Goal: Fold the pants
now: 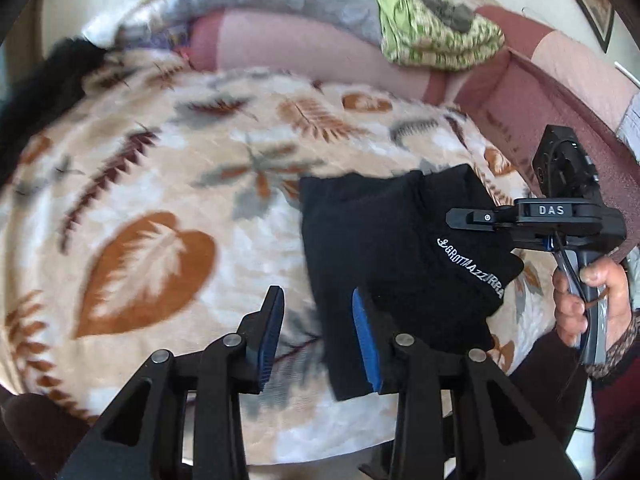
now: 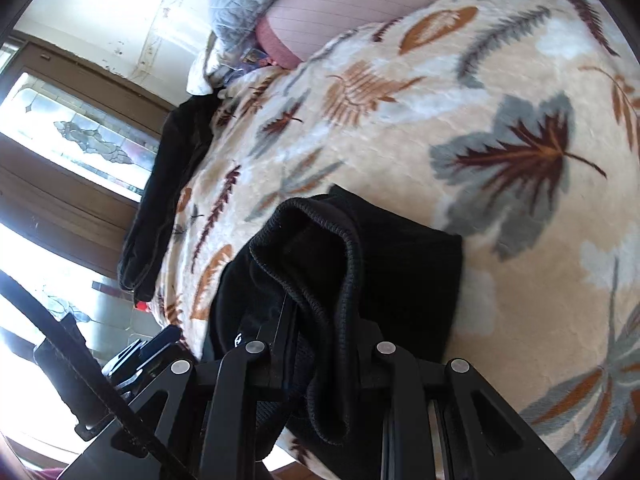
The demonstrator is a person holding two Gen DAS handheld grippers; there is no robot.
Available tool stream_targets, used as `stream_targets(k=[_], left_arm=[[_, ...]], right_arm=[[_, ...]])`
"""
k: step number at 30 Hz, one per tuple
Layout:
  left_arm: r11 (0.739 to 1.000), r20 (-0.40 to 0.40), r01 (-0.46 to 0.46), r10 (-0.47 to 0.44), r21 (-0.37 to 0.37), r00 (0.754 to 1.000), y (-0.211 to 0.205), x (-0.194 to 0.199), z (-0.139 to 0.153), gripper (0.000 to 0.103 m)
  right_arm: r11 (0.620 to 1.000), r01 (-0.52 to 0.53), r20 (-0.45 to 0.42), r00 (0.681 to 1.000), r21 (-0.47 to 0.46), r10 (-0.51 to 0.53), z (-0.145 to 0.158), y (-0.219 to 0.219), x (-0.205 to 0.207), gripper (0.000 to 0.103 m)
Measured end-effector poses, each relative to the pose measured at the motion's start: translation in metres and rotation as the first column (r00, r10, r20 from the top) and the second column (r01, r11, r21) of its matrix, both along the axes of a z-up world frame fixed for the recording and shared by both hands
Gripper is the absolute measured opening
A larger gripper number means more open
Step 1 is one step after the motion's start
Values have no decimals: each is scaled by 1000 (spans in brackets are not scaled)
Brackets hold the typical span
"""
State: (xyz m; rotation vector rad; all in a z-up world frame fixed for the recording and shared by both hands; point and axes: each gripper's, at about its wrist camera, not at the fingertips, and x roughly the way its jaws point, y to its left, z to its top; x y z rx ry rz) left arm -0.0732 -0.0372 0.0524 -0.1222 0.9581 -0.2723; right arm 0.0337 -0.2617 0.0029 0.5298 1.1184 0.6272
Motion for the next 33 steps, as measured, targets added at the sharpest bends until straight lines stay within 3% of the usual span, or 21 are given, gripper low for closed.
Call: stream_targets(k=[3, 10, 12, 15, 17, 19, 21, 24, 28, 33], left_arm=[[1000, -33, 22, -22, -9, 999, -17, 8, -13, 34], [997, -23, 75, -75, 25, 997, -42, 3, -21, 40], [996, -22, 76, -75, 37, 997, -45, 4, -23, 42], [997, -27, 75, -74, 29, 997, -45, 5, -25, 44], [997, -26, 71, -71, 27, 997, -45, 5, -27, 47], [998, -30, 64, -63, 18, 998, -45, 6, -29, 49], [999, -39, 54, -54, 6, 998, -44, 7, -33, 51], [999, -42, 43, -43, -4, 998, -42, 8, -35, 55], [999, -35, 37, -37, -3, 999, -39, 4, -36, 60], [999, -39, 40, -40, -6, 998, -37, -1, -39, 69]], right_arm=[[1000, 18, -14, 1000, 16, -18, -9, -10, -1, 22], [998, 55, -22, 998, 36, -55, -21, -38, -11, 23], [996, 88, -34, 996, -8, -88, -26, -45, -13, 33], [984, 165, -34, 985, -63, -168, -27, -61, -19, 39], [970, 235, -1, 972, -57, -235, -17, -74, -26, 39], [958, 277, 85, 959, -78, -271, 2, -78, -35, 39], [965, 261, 146, 956, -32, -254, 18, -72, -42, 39], [982, 189, 155, 969, 27, -191, 24, -52, -46, 39], [991, 132, 112, 985, 30, -135, 5, -22, -53, 39], [988, 150, 56, 987, 38, -152, -28, -12, -64, 39]])
